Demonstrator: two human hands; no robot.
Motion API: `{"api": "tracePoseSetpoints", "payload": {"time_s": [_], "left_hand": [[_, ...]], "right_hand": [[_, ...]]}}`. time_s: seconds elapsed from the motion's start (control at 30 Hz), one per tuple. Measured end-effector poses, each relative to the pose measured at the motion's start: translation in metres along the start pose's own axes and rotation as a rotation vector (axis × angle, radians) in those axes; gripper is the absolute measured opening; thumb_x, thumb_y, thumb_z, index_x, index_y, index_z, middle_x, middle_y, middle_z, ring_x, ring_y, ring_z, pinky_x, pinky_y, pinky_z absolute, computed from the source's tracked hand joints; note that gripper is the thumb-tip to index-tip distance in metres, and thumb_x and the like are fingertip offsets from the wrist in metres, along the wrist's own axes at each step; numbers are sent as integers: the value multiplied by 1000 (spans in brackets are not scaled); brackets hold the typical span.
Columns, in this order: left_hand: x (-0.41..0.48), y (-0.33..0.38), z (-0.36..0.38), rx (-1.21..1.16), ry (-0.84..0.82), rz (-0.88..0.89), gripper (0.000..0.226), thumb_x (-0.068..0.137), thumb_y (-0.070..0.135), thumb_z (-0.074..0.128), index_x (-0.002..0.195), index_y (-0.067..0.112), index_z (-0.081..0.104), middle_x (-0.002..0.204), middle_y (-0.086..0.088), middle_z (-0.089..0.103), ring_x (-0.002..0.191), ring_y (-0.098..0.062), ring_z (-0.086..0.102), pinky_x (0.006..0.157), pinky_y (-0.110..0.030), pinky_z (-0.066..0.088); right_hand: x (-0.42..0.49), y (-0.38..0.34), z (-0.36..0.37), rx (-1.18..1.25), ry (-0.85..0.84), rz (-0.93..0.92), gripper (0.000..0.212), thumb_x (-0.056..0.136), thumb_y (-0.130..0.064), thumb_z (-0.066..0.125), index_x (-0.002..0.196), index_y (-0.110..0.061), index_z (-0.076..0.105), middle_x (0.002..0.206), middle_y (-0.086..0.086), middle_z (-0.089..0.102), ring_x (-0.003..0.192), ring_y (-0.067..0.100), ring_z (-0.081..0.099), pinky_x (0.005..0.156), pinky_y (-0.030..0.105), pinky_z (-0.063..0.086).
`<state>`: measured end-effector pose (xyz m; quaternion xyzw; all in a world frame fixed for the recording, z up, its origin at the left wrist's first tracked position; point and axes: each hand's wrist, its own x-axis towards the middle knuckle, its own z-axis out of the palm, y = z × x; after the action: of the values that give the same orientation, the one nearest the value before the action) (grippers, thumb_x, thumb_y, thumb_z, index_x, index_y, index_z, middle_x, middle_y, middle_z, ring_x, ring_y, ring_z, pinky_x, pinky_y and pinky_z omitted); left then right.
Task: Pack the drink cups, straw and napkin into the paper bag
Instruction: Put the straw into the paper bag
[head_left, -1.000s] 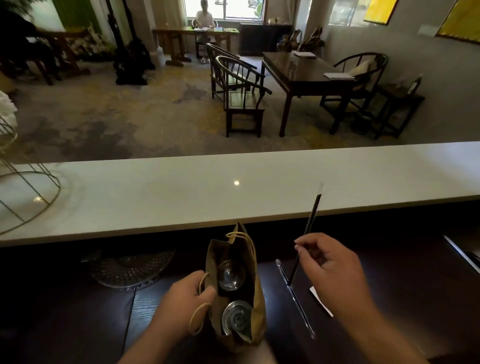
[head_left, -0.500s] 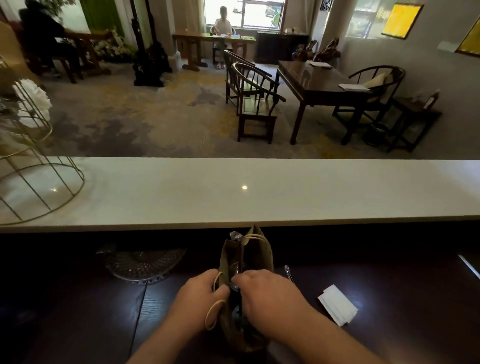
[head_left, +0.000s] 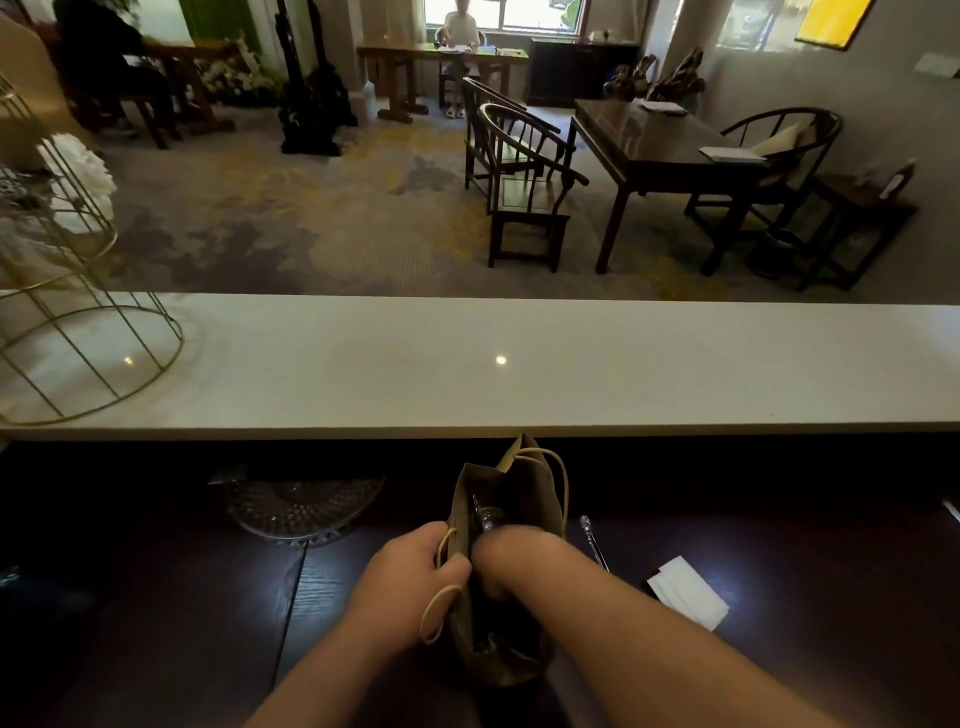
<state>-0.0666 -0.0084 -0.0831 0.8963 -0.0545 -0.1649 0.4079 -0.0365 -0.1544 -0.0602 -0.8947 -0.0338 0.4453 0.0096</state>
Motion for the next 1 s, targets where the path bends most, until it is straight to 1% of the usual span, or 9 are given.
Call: {"api": "tracePoseSetpoints", "payload": {"time_s": [0.13,0.27,0.37,0.47,0.53,0.67,0.73,0.83,1.0], "left_hand": [[-2,0,0,-10,3,0,33,75,56,50,75,24,59,68,3,67,71,-19,67,68,-43,55],[-1,-1,-1,2,15,-4,30,78,52,53,75,22,57,66,2,65,70,-20,66,66,-43,53],[1,-4,-3,16,11,-8,26,79,50,53,79,24,57,67,2,67,69,-18,66,65,-41,52],[1,-3,-3,14,7,-20,32,75,53,51,78,22,60,68,2,69,68,-15,66,65,-39,51],[1,-2,-4,6,13,-10,40,72,59,49,80,22,62,70,3,71,66,-13,66,67,-41,54],[3,-2,-4,-23,6,-7,49,71,63,46,80,18,63,72,1,72,70,-18,68,69,-44,56],[4,-3,-4,-26,7,-7,50,71,63,46,80,17,63,72,1,72,73,-20,69,70,-45,57],[6,-3,-2,-41,12,-24,47,69,63,46,77,19,62,69,4,70,72,-21,68,70,-46,57],[11,-10,2,-72,1,-31,40,74,60,55,79,20,62,72,-5,70,72,-33,70,68,-57,59]], "right_hand": [[4,-1,-2,39,-7,20,42,100,-15,58,142,-13,53,141,12,56,130,34,52,107,46,42],[-10,-3,-11,-183,47,-36,40,98,-16,61,138,-14,56,139,11,56,128,35,52,104,50,46],[-38,2,-16,-135,335,-142,26,98,-20,56,123,-19,62,117,5,66,106,28,64,88,46,56],[-69,18,-11,54,781,-328,14,98,-32,47,103,-28,59,97,-7,62,90,15,58,80,38,56],[-85,37,-6,120,1021,-418,13,96,-33,50,102,-29,60,96,-12,61,90,9,55,80,29,52],[-87,91,8,378,1336,-325,12,86,-20,66,95,-25,60,85,-13,58,78,7,54,68,24,45],[-71,119,18,507,1312,-140,13,85,-21,68,90,-27,57,76,-12,56,69,7,53,60,30,45],[-28,154,45,584,1098,102,14,84,-29,67,90,-28,55,75,-10,58,68,12,58,59,33,48],[35,182,95,557,708,259,11,84,-33,63,90,-28,56,95,0,70,91,27,68,72,34,52]]}}
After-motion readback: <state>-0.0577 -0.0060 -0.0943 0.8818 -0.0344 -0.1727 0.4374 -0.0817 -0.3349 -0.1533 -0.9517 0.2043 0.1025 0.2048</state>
